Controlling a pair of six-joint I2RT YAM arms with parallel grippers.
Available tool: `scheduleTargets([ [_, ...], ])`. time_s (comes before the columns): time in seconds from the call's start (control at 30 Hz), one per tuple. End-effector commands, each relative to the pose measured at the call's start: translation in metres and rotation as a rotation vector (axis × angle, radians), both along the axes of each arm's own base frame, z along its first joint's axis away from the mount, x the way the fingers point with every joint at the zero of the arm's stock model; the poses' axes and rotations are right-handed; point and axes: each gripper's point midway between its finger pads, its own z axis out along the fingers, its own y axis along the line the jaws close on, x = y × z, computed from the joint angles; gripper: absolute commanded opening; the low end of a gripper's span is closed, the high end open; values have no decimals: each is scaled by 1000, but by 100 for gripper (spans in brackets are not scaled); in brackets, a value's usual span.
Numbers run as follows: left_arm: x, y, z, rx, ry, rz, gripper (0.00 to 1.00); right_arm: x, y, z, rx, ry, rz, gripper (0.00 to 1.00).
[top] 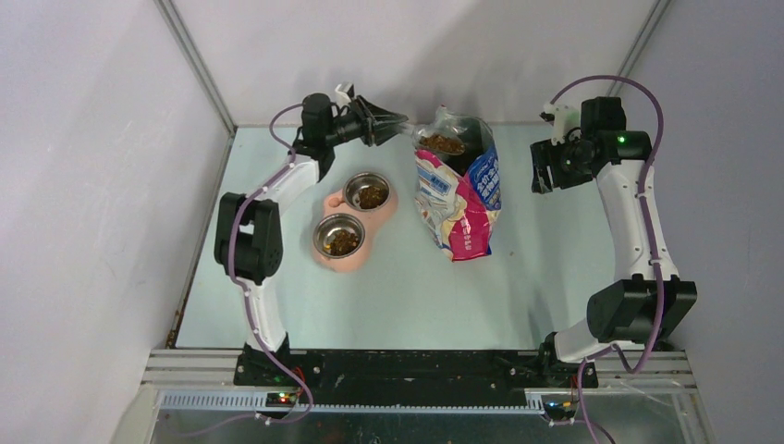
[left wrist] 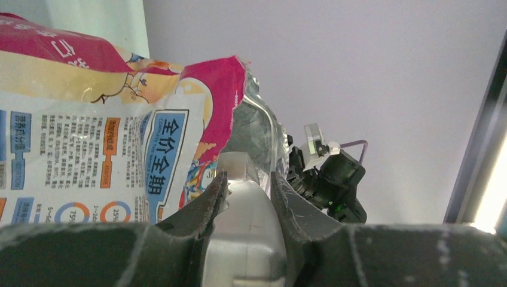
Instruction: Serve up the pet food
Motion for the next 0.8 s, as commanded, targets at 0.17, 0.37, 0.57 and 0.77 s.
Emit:
scheduleTargets([
  [0.17, 6, -17, 23, -66, -57, -44, 0, 2, 0, 12, -68, -48, 33, 65],
  [0.37, 18, 14, 24, -87, -8, 40, 0, -3, -1, 9, -82, -44, 37, 65],
  [0.57, 9, -19, 33, -98, -11, -52, 0, -1, 4, 5, -118, -36, 75, 65],
  [0.77, 7, -3, 31, -108, 28, -35, 0, 2, 9, 2, -118, -34, 94, 65],
])
